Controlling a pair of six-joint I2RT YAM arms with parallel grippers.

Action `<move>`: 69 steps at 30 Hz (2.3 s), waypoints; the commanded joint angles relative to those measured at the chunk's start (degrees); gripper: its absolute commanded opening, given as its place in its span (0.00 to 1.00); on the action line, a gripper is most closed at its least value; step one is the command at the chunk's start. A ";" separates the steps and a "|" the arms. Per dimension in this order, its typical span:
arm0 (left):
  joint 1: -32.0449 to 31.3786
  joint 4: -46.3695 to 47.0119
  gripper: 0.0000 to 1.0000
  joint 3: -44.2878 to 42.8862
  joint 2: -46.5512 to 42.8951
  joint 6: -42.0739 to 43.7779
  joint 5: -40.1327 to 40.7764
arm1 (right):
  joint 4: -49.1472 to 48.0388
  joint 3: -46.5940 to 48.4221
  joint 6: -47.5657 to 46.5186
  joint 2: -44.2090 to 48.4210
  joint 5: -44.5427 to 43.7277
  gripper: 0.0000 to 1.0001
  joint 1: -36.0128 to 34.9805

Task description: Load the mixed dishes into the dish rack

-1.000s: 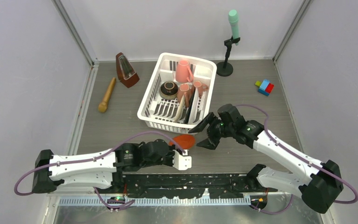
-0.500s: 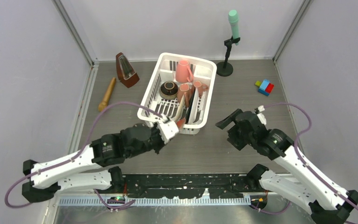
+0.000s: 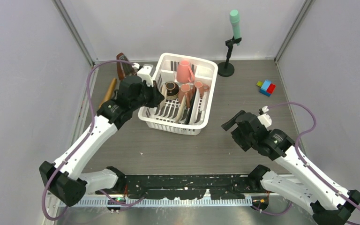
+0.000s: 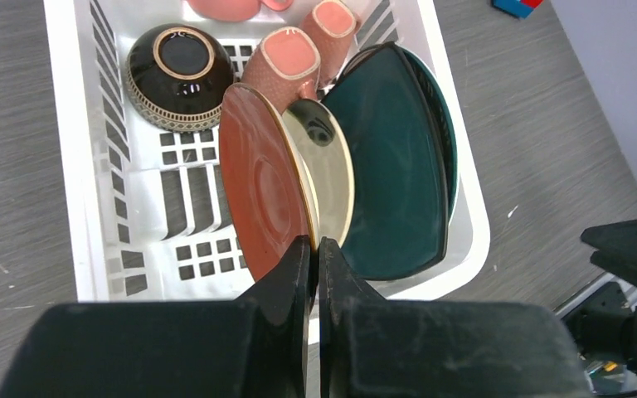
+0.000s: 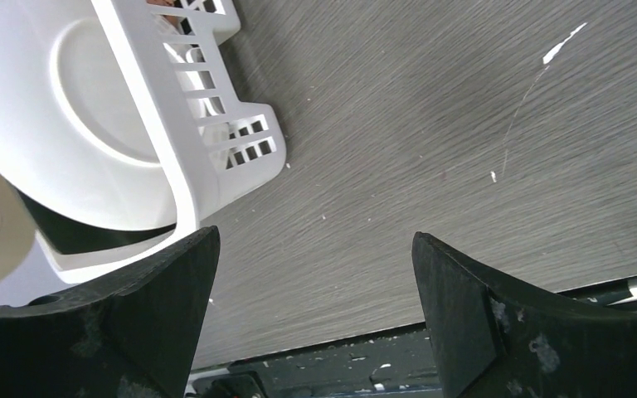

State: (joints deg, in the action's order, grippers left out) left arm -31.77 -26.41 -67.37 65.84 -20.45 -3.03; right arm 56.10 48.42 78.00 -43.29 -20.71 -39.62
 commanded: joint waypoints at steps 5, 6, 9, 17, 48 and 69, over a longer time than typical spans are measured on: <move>2.65 4.33 0.00 -7.36 7.44 -6.79 -9.27 | 0.97 1.29 -3.26 -1.50 -0.55 0.92 0.05; 2.67 4.82 0.00 -7.50 8.71 -6.80 -10.02 | 0.75 0.90 -3.28 -1.52 -0.29 0.92 0.06; 2.89 3.18 0.00 -9.67 13.45 -6.20 -10.09 | -0.05 0.33 -3.35 -1.12 0.43 0.92 0.06; 3.20 2.71 0.00 -10.21 19.32 -5.33 -8.85 | -0.20 0.55 -4.82 -1.14 0.20 0.93 0.11; 3.12 6.33 0.61 -5.47 21.83 -1.93 -10.86 | -3.59 -0.79 -10.68 -0.54 -3.84 0.93 0.07; 16.10 11.38 0.87 14.54 -9.90 3.34 22.06 | -45.83 -8.58 -51.11 -2.06 -20.81 0.99 1.31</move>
State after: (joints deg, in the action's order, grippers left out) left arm -22.85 -15.84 -53.10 55.90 -16.08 13.91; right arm 19.62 37.26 38.17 -42.52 -32.56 -39.62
